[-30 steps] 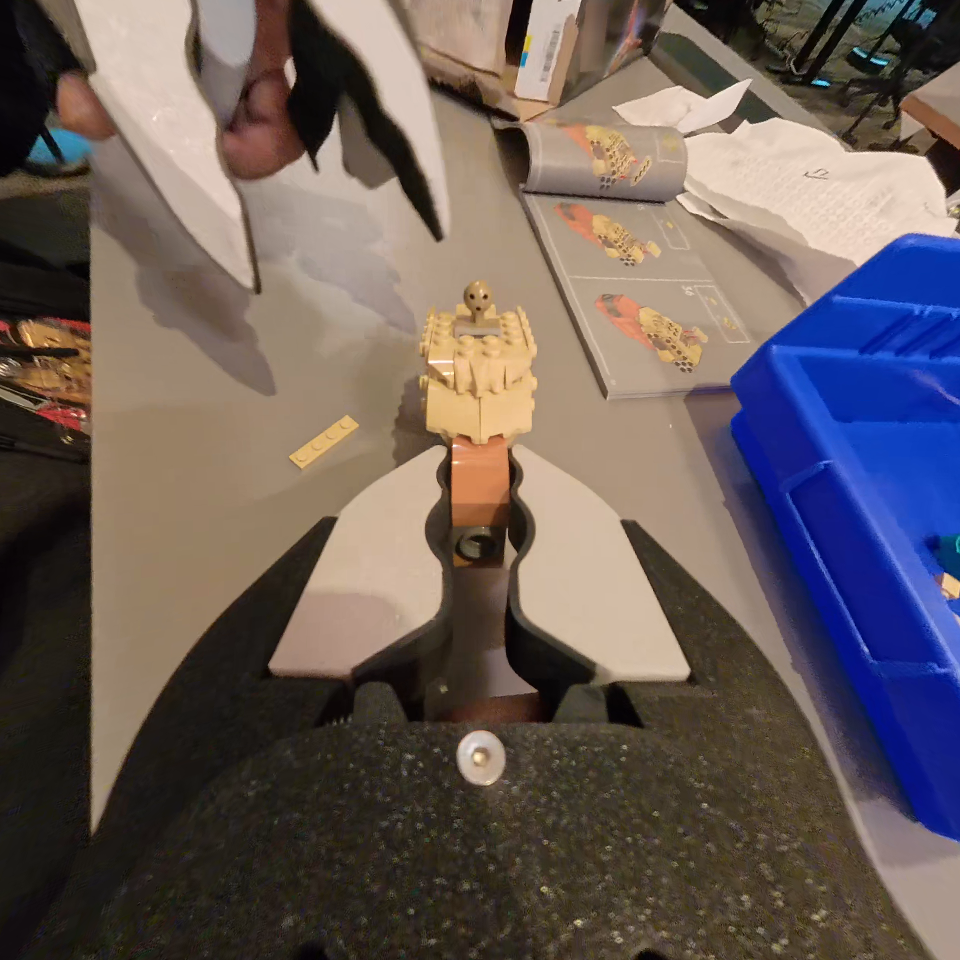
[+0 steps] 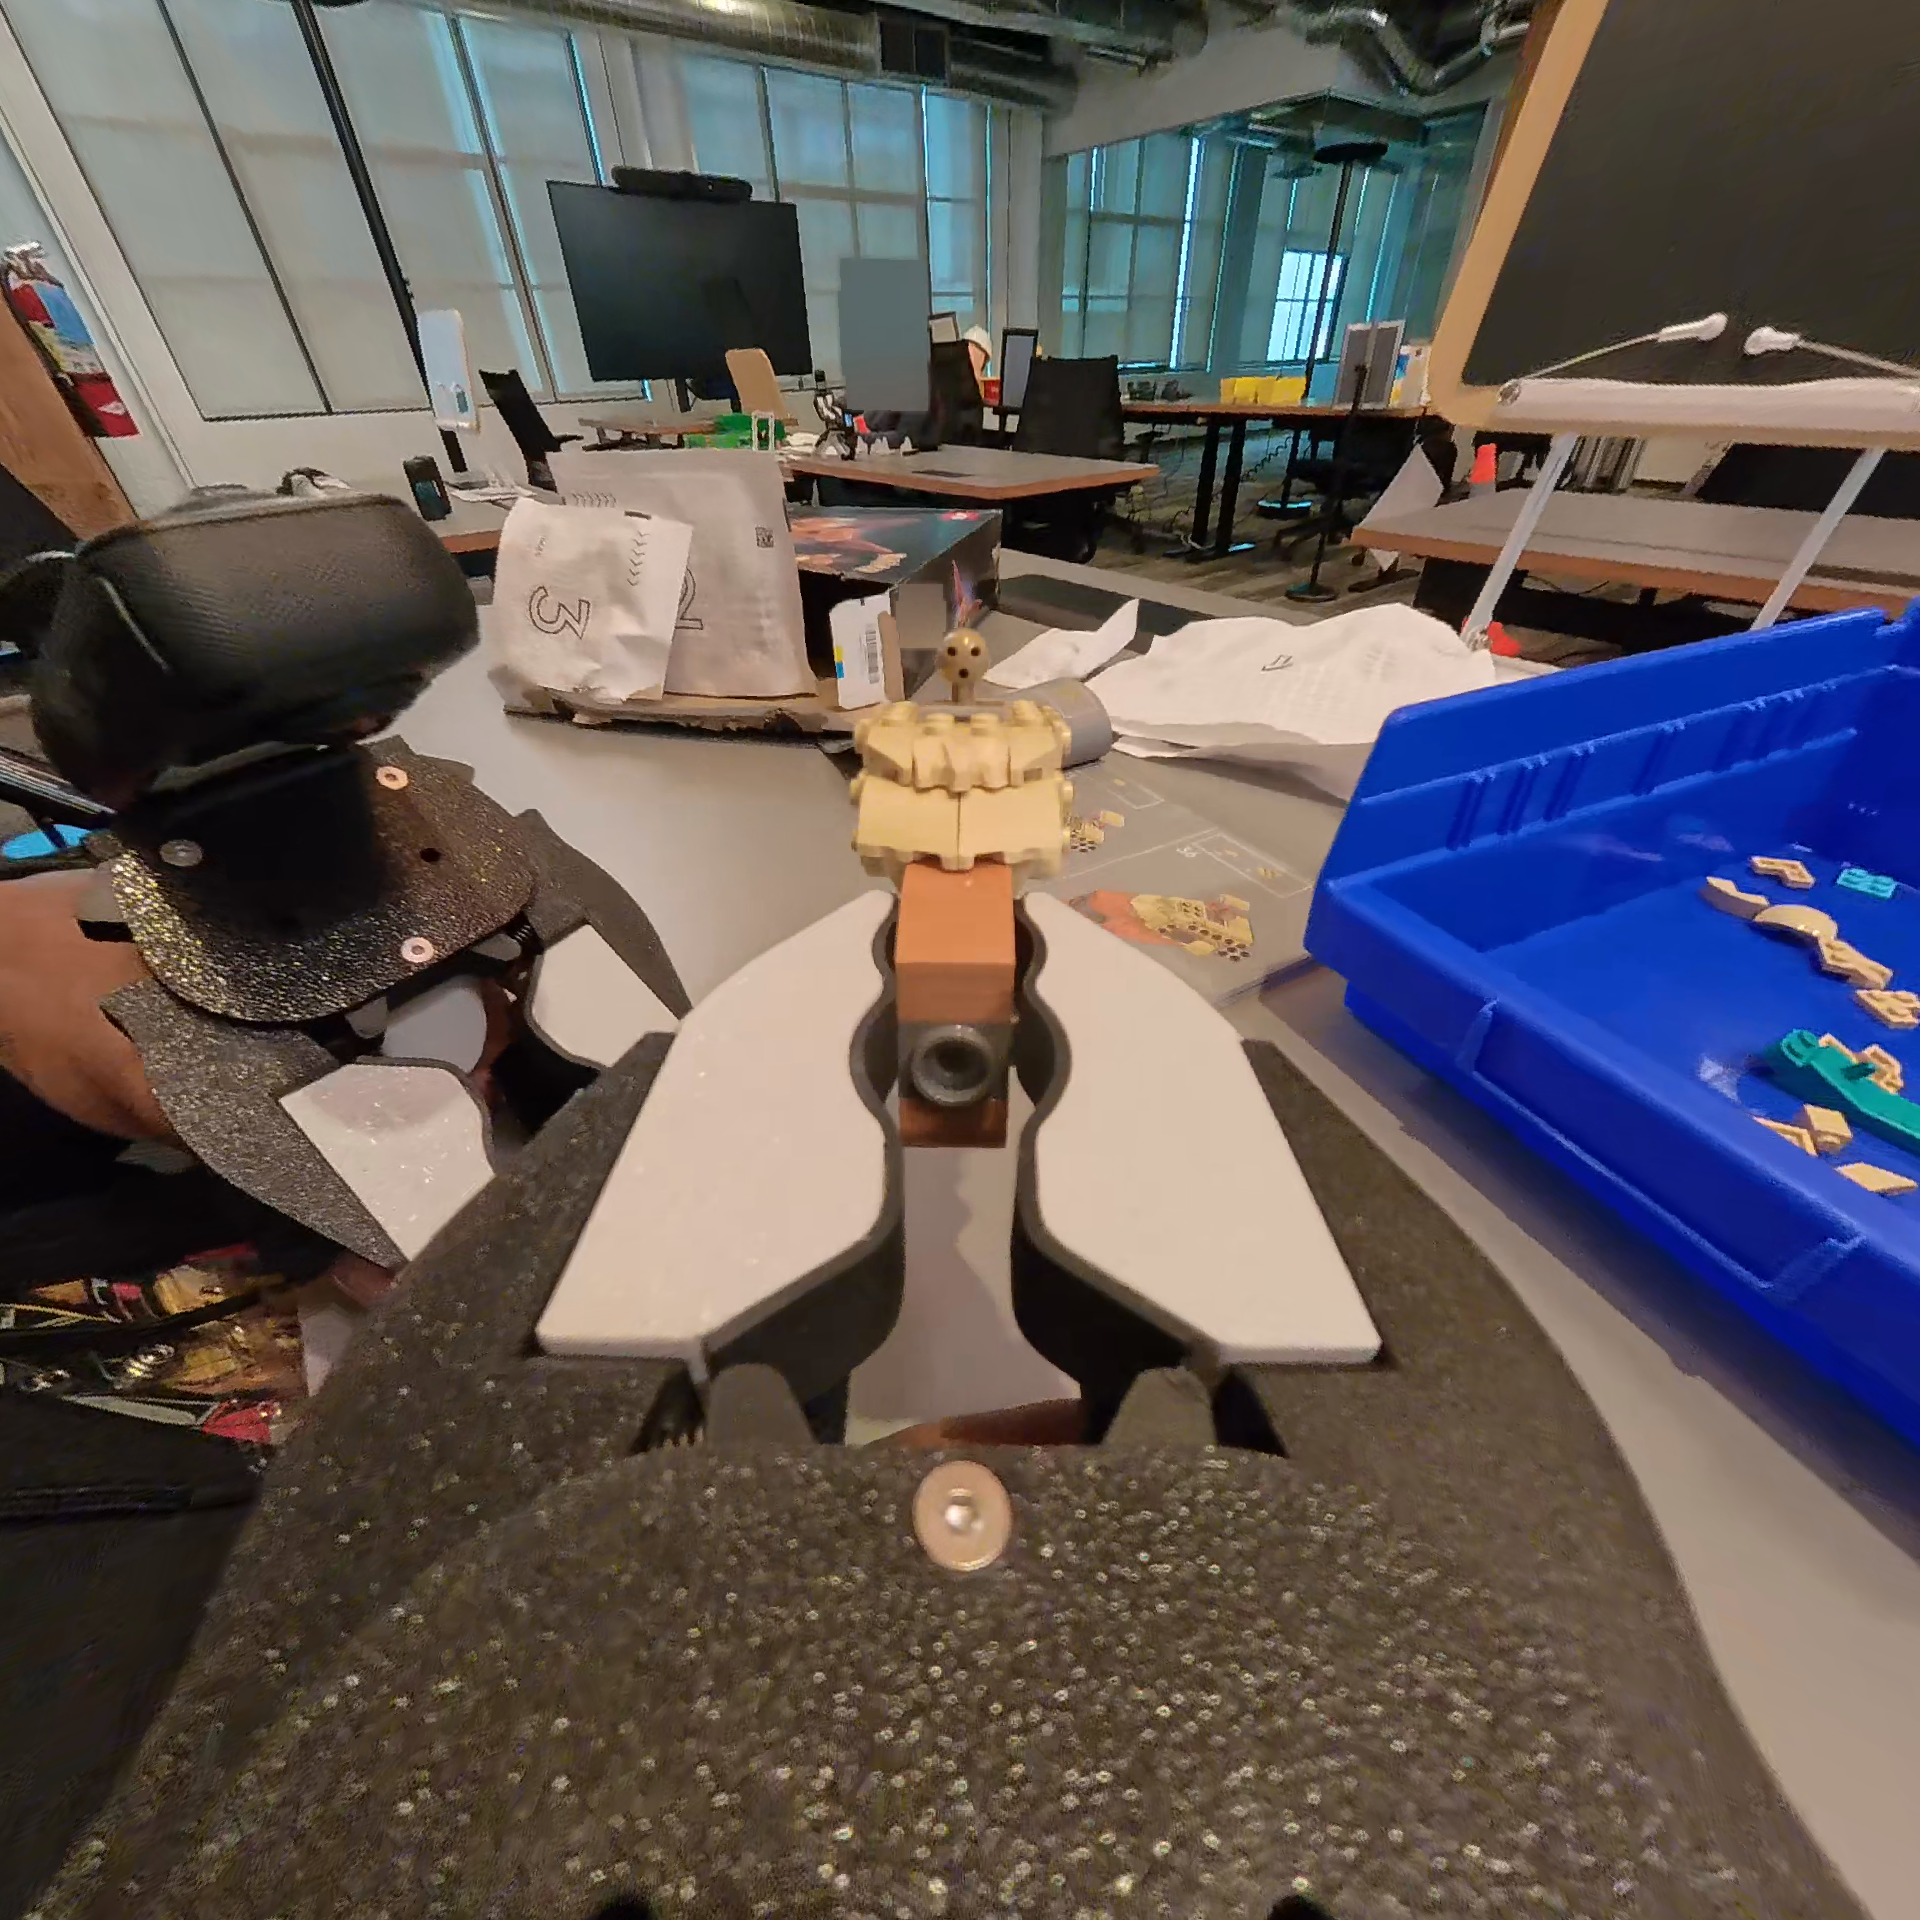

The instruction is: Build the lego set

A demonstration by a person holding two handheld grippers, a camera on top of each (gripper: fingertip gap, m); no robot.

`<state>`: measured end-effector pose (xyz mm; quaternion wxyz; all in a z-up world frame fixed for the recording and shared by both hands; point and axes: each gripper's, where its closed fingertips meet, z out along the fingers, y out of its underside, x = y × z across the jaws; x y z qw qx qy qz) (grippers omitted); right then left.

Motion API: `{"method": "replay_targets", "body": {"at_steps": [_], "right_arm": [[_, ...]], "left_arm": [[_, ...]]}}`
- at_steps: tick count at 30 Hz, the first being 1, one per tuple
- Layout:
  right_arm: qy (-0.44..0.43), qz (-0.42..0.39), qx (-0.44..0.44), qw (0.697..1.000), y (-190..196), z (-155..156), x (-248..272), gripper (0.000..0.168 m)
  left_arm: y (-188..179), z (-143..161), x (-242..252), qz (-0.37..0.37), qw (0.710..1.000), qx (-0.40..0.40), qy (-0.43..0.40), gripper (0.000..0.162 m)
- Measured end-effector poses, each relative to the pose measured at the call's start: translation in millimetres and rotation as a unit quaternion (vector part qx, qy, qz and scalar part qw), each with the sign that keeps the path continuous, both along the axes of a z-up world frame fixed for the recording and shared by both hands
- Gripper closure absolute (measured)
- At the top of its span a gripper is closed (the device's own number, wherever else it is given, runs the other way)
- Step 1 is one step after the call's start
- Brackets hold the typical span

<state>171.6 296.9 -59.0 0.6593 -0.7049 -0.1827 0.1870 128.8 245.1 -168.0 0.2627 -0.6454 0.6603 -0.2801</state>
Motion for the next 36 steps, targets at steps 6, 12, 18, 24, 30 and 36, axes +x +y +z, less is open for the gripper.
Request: {"method": "replay_targets", "body": {"at_steps": [6, 12, 18, 24, 30, 36], "right_arm": [[-0.005, 0.0, 0.001, 1.0, 1, 0, -1, 0.151], [-0.002, 0.041, 0.004, 0.999, 4, 14, -10, 0.151], [0.006, 0.079, 0.036, 0.996, 10, 61, -24, 0.15], [-0.012, 0.099, 0.039, 0.994, 20, 79, -40, 0.15], [-0.013, 0.112, 0.014, 0.994, 27, 84, -49, 0.151], [-0.05, 0.128, 0.008, 0.99, 21, 86, -62, 0.151]], "left_arm": [[-4, 5, -1, -0.018, 1.0, -0.002, -0.02, 0.131], [6, 23, -17, -0.039, 0.997, -0.017, -0.068, 0.131], [33, 59, -31, -0.062, 0.991, -0.02, -0.113, 0.13], [69, 79, -36, -0.073, 0.991, 0.011, -0.114, 0.13], [87, 101, -41, -0.094, 0.986, 0.033, -0.131, 0.13], [93, 112, -62, -0.083, 0.986, 0.052, -0.138, 0.13]]}}
